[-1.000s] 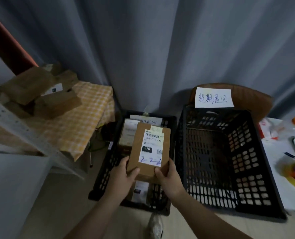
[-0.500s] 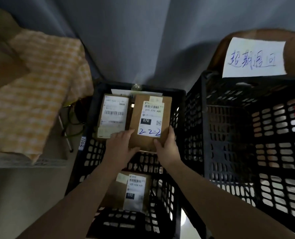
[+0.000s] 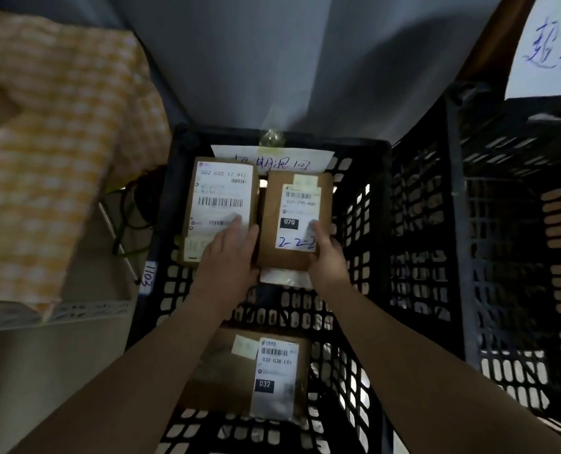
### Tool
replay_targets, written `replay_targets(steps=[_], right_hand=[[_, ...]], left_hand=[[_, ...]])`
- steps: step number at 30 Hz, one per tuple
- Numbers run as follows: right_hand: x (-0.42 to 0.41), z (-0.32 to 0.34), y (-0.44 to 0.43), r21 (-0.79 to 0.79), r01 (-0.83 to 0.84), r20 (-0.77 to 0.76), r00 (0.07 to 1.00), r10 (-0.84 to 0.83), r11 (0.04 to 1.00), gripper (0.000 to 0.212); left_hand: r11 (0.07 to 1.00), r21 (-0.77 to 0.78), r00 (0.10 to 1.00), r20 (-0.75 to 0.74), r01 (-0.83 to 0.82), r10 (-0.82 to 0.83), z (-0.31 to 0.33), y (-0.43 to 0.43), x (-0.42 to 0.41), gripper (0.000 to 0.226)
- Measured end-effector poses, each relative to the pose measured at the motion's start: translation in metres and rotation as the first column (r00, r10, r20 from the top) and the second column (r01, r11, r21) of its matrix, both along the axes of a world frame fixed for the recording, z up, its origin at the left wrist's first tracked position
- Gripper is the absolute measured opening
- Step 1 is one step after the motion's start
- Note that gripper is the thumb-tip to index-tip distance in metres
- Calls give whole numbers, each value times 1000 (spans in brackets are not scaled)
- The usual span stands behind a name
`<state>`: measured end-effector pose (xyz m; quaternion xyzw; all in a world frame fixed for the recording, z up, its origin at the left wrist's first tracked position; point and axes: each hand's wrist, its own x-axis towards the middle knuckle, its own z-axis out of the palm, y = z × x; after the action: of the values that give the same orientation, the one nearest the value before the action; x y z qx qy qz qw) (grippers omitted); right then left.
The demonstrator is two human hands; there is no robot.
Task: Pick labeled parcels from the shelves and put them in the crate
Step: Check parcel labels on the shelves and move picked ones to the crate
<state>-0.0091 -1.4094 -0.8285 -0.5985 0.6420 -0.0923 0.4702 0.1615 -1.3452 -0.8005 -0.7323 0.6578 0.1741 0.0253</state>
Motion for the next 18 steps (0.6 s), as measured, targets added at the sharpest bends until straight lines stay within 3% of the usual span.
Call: replay_targets(steps=[2, 5, 6, 8, 11, 15, 18], right_hand=[[-4, -5, 0, -7, -51, -14, 999, 50, 999, 68], [-8, -9, 2, 45, -205, -117, 971, 209, 978, 106], [-9, -10, 2, 23, -260, -185, 948, 260, 965, 109], [-8, -9, 1, -57, -323, -287, 911, 295, 945, 98], [-7, -12, 7, -90, -170, -101, 982, 161, 981, 67], [0, -18, 9, -59, -175, -281, 947, 152, 983, 60], [6, 3, -5, 8, -377, -595, 742, 308, 926, 74]], left_hand=[[998, -60, 1000, -1, 5, -6, -2, -1, 3, 75], [996, -87, 1000, -13, 4, -5, -7, 1, 8, 75], [996, -90, 1000, -24, -6, 3, -8, 1, 9, 75], [995, -103, 999, -37, -8, 5, -8, 0, 10, 74], [995, -102, 999, -48, -12, 7, -7, -1, 8, 73], [996, -86, 998, -52, 38, -42, -4, 1, 5, 70], [996, -43, 995, -56, 79, -81, 4, -6, 3, 67]])
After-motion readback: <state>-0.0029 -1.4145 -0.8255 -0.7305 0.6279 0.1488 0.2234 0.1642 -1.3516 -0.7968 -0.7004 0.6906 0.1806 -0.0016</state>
